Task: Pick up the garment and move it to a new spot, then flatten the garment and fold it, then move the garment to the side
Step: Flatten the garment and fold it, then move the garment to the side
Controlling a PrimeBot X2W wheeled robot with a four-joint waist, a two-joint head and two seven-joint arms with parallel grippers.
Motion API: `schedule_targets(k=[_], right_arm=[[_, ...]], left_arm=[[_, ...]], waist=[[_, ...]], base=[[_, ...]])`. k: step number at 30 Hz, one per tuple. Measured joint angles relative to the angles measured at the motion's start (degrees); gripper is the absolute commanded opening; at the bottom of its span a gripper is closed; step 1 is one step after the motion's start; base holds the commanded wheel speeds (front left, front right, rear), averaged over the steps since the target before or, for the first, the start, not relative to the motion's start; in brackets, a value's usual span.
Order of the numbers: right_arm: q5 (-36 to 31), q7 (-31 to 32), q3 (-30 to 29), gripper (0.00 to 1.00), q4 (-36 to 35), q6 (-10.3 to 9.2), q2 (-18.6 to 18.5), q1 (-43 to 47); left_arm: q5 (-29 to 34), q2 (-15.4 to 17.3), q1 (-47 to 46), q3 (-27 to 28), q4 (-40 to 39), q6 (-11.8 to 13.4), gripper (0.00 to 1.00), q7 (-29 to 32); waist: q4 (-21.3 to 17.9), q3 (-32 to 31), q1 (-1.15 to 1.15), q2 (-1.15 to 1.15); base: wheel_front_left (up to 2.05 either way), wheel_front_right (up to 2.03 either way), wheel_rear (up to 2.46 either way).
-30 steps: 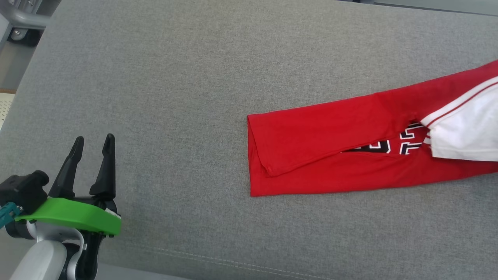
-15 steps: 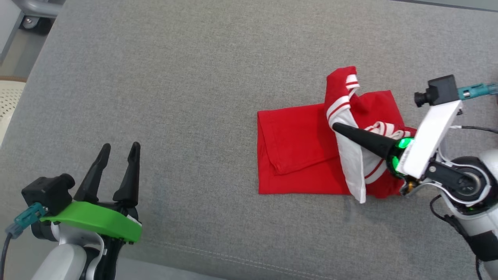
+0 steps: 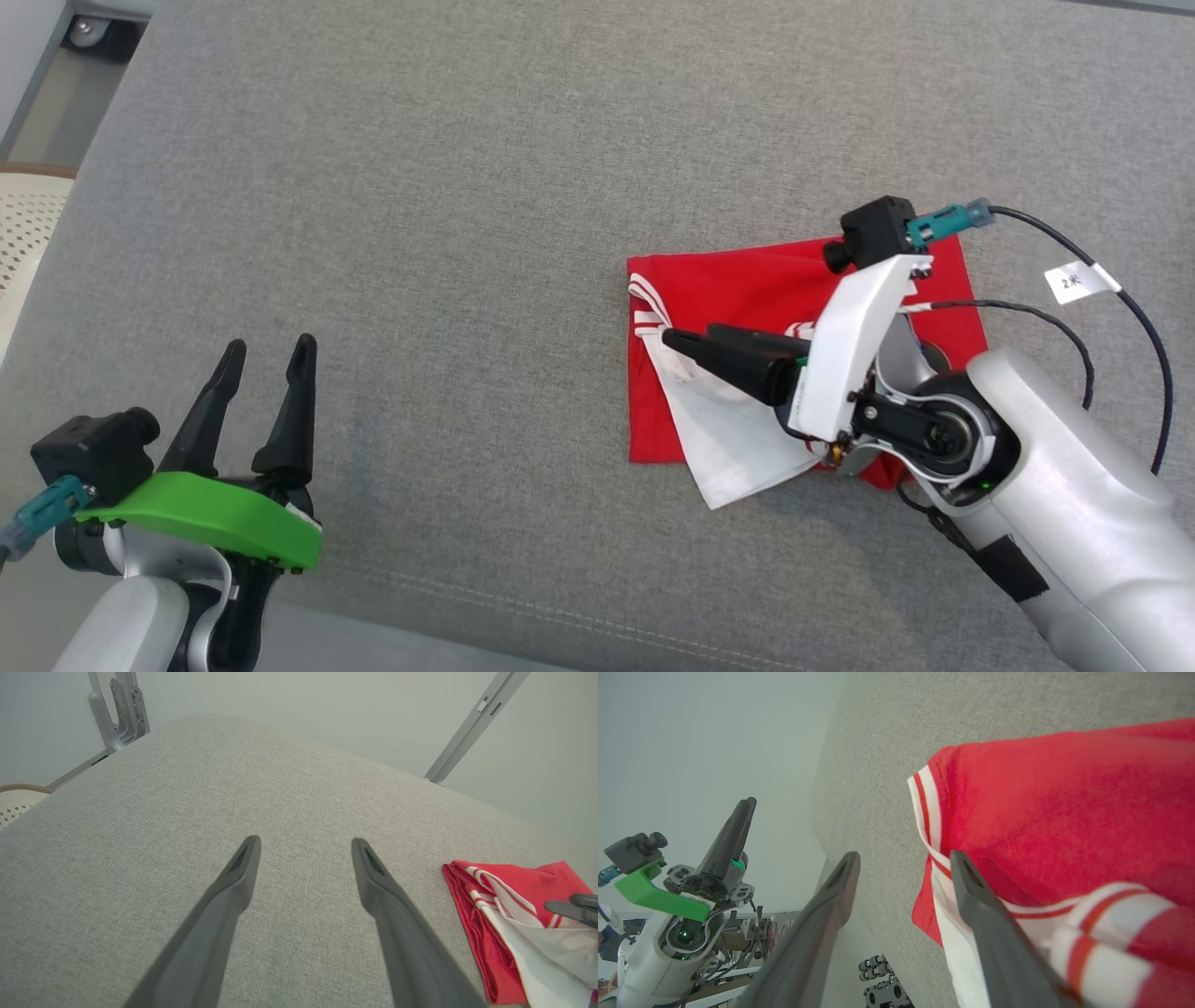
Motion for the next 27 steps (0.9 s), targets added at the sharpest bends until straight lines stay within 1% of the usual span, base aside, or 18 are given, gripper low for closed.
schedule_targets(k=[2,3,6,8,11,15,16,19,21,23,27], right_arm=[[-1.3,-0.4,1.2,1.00,0.6,0.44,1.4,-1.3],[-2.1,-0.9,1.9,1.00,0.9,1.30,2.4,-2.6],[-2.2,-2.5,1.6,1.00,0.4,2.72,4.1,-4.5],[-2.5,-3.9,0.6,1.00,-0.3,3.39,4.1,-5.4],[-4.2,-4.8,-1.4,1.00,-0.9,3.58,1.5,-6.1],[-5.8,-5.2,-4.3,1.00,0.5,3.24,-5.7,-6.2],[-6.1,-5.2,-5.0,1.00,0.9,2.81,-7.3,-6.0],[-6.0,-4.9,-6.1,1.00,2.3,2.47,-10.7,-3.6],[-5.1,-4.2,-6.2,1.00,3.2,2.32,-11.4,-1.1],[-3.8,-3.9,-6.3,1.00,3.6,2.32,-11.3,1.1],[-2.6,-3.6,-6.3,1.00,3.9,2.38,-11.5,3.1]], left_arm=[[-0.1,0.1,0.0,0.6,0.3,0.0,1.00,0.1],[-0.1,0.3,0.0,0.9,0.4,0.0,1.00,0.2],[-0.1,0.4,0.0,1.1,0.4,0.0,1.00,0.2],[-0.1,0.5,0.0,1.2,0.4,0.0,1.00,0.2],[-0.1,0.6,0.1,1.6,0.1,0.0,1.00,0.2],[-0.1,0.5,0.2,1.8,-0.9,0.0,1.00,0.2],[-0.1,0.5,0.2,1.7,-1.1,0.0,1.00,0.2],[-0.1,0.2,0.2,1.5,-1.4,0.0,1.00,0.2],[-0.1,0.0,0.3,1.4,-1.5,0.0,1.00,0.2],[-0.1,-0.1,0.3,1.2,-1.6,0.0,1.00,0.2],[-0.1,-0.5,0.3,0.9,-1.8,0.0,1.00,0.2]], waist=[[-0.5,-0.1,0.00,0.00],[-1.1,-0.3,0.00,0.00],[-2.1,-0.7,0.00,0.00],[-2.7,-1.0,0.00,0.00],[-3.6,-1.5,0.00,0.00],[-4.5,-1.9,0.00,0.00],[-4.7,-2.0,0.00,0.00],[-4.8,-1.8,0.00,0.00],[-4.8,-1.6,0.00,0.00],[-4.8,-1.3,0.00,0.00],[-4.5,-0.6,0.00,0.00]], base=[[0.00,0.00,0.00],[0.00,0.00,0.00],[0.00,0.00,0.00],[0.00,0.00,0.00],[0.00,0.00,0.00],[0.00,0.00,0.00],[0.00,0.00,0.00],[0.00,0.00,0.00],[0.00,0.00,0.00],[0.00,0.00,0.00],[0.00,0.00,0.00]])
